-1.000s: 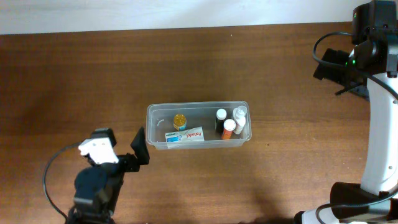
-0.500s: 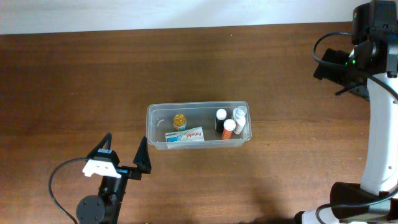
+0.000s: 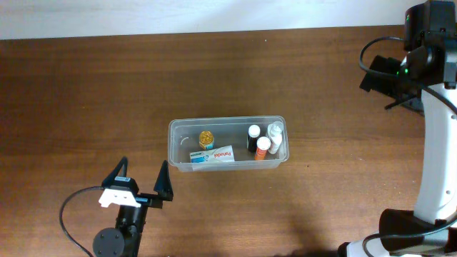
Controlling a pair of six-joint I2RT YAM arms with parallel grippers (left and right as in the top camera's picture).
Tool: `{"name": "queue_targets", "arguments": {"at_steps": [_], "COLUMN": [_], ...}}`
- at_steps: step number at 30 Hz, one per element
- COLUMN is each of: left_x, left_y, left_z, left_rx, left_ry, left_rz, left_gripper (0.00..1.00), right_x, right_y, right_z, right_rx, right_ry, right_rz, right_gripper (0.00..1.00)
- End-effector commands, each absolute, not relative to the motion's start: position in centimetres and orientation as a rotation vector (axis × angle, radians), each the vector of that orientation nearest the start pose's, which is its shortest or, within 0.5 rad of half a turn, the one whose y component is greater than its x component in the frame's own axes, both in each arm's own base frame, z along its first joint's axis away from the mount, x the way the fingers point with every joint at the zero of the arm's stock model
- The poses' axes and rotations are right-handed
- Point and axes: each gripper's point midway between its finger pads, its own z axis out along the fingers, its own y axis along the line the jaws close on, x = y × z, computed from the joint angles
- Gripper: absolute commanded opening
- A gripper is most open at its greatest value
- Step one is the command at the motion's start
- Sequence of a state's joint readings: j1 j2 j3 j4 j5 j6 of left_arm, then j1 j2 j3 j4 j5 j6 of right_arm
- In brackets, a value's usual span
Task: Pack container
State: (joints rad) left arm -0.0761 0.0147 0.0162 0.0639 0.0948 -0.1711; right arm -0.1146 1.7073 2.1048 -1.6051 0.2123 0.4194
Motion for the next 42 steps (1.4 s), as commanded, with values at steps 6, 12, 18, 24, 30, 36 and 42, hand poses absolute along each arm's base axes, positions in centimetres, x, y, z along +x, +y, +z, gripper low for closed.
{"name": "queue_targets", "arguments": {"at_steps": [6,12,18,24,30,36,42], "left_x": [24.5,24.5,24.5,24.5,24.5,24.5,24.5], "left_y": [-2.9,-2.6,-2.6,-2.6,-2.6,-2.6,-2.6], "left_z": [16.6,15.8,15.8,15.8,15.8,15.8,15.8], "left_rx": [0.072,0.076,0.076,0.076,0.076,0.076,0.076], "left_ry": [1.61,1.642,1.643,1.643,1.643,1.643,1.643], "left_rz": [-0.152,-0.122,-0.122,-0.122,-0.122,-0.122,-0.122], "left_gripper": [0.99,1.0,0.99,0.99,0.99,0.99,0.99], "right_x": [33.8,33.8,33.8,33.8,33.8,33.8,33.8], "right_y": [-7.7,-7.7,-7.7,-7.7,-7.7,-7.7,-7.7], "right_z": [30.3,30.3,30.3,30.3,30.3,30.3,30.3], "right_rx": [0.789,0.789,0.789,0.789,0.789,0.789,0.789], "right_ry": [2.614,2.614,2.614,2.614,2.614,2.614,2.613], "right_rz": [-0.209,-0.209,-0.209,-0.209,-0.209,-0.209,-0.21], "right_gripper": [0.98,0.98,0.98,0.99,0.98,0.98,0.98]}}
